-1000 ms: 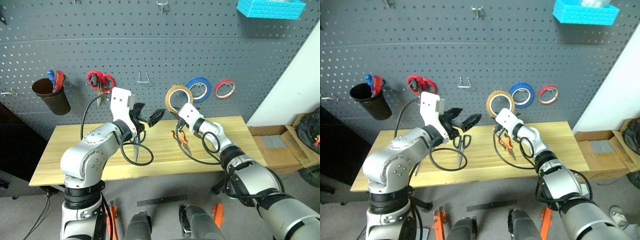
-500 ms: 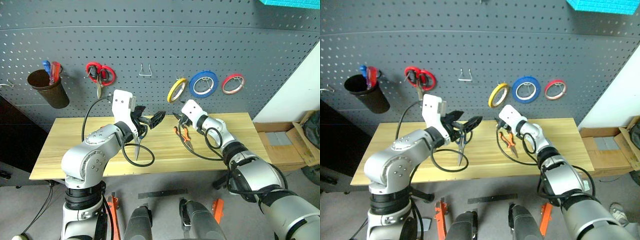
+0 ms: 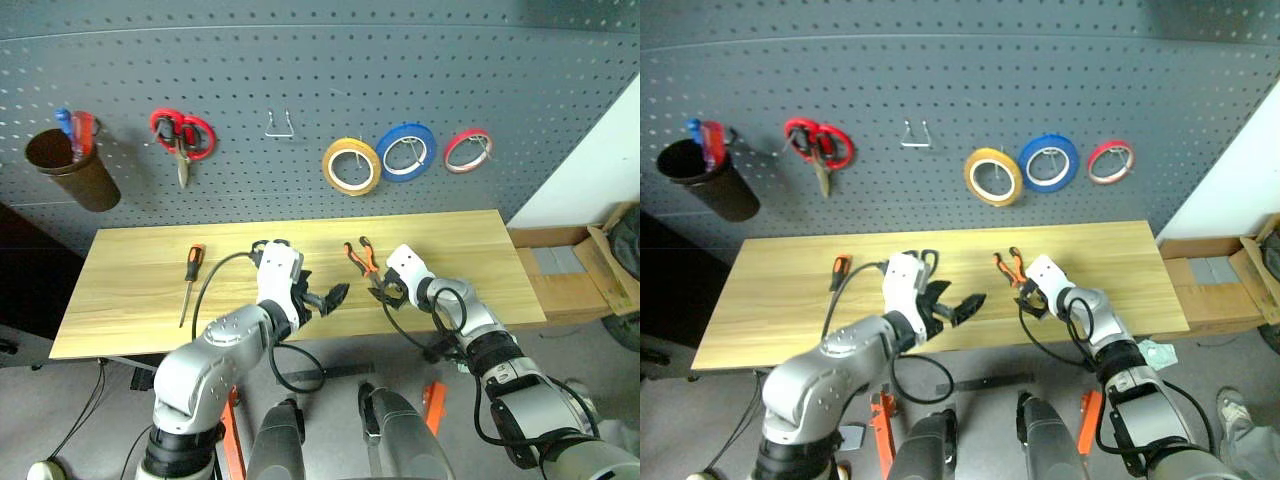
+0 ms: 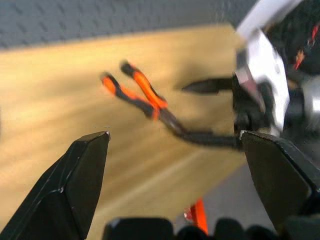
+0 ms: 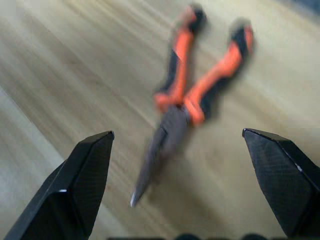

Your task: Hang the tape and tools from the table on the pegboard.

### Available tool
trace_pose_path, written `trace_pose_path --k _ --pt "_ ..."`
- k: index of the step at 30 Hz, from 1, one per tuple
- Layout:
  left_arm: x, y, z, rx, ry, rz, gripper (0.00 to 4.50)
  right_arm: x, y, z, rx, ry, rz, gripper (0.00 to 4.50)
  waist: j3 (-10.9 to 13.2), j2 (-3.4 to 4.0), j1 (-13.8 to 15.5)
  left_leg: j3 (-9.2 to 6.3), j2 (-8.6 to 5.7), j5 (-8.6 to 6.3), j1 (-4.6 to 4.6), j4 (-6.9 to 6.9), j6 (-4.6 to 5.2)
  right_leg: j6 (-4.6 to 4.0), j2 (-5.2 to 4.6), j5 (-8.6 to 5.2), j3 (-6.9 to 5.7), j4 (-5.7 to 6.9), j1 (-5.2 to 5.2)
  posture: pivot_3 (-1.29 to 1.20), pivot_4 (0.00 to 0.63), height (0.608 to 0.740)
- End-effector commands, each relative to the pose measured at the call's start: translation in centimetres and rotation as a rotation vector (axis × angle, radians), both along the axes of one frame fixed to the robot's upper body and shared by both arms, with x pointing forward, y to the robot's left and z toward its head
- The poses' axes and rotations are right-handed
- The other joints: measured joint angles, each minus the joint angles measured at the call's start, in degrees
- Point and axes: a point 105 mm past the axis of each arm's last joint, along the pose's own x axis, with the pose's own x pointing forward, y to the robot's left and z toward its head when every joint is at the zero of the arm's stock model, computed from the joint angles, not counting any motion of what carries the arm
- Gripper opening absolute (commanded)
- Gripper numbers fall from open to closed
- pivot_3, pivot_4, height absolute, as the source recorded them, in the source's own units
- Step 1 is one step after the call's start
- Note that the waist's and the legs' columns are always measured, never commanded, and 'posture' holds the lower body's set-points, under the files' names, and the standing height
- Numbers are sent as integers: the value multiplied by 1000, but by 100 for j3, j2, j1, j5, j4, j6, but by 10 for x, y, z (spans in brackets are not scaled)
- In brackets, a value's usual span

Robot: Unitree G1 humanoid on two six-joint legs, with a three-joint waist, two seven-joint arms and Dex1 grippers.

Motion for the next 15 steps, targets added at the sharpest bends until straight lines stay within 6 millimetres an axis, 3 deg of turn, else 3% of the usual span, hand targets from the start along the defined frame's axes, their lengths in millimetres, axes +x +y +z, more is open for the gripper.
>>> trace_pose_path --k 1,6,10,15 --pt "-7 -3 10 7 -67 4 4500 10 11 24 61 46 -81 4477 55 4 25 -15 3 0 -3 0 0 -6 9 -4 -3 6 -7 47 380 740" --pt "-9 4 10 23 -71 28 4500 25 15 29 102 143 -212 4477 148 16 52 -59 8 0 -14 -6 0 -26 37 -17 -15 8 -20 75 388 740" --pt "-11 12 9 36 -71 57 4500 30 22 33 82 134 -220 4477 152 15 62 -53 6 -4 -50 -9 1 -6 35 -33 -16 4 -42 88 384 740" --pt "-11 14 12 38 -78 67 4500 31 17 18 24 156 -268 4477 154 13 101 -56 7 -6 -130 -8 3 31 33 -27 -18 3 -113 103 381 740"
